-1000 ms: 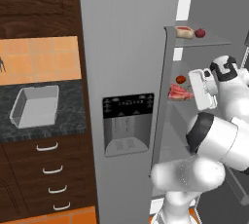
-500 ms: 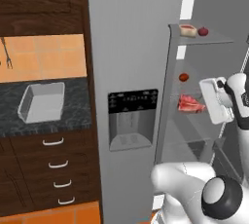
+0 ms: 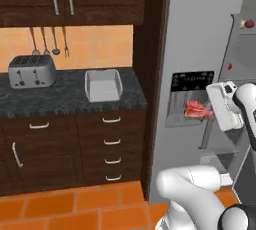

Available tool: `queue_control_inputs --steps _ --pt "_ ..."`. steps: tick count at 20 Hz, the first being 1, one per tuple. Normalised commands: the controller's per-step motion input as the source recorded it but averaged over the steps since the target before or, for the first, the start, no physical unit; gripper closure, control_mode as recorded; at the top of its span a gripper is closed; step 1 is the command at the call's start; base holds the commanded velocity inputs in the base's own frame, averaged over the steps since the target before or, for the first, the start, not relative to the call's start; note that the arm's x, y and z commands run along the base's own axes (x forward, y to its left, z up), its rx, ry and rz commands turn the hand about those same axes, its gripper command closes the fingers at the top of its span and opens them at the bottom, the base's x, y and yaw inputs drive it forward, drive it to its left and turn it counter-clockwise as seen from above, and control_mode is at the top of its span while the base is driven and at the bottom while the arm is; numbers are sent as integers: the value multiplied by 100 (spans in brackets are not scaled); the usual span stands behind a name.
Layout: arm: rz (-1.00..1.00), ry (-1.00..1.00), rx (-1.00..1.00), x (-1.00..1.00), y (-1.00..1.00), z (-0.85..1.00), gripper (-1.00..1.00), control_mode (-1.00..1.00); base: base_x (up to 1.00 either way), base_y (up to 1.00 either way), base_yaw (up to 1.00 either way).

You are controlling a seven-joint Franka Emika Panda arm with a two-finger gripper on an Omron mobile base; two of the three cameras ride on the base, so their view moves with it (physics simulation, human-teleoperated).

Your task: Place one tomato and one steak in each tupperware on the nearby counter, to pack two identical lunches.

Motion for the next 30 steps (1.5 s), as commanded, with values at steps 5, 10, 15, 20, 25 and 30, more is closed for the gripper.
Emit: queue_control_inputs --steps 5,10,15,20,25,30 --pt "0 0 0 0 0 0 100 100 88 100 -10" --pt "0 0 0 0 0 0 100 100 79 100 -21" --pt "0 0 0 0 0 0 100 100 66 95 -39" --pt "-8 0 -4 19 0 -6 100 -100 68 31 -37" --pt "-29 0 -16 74 -5 -45 100 -100 0 0 0" --pt "-18 0 -7 54 -39 -44 100 -100 0 0 0"
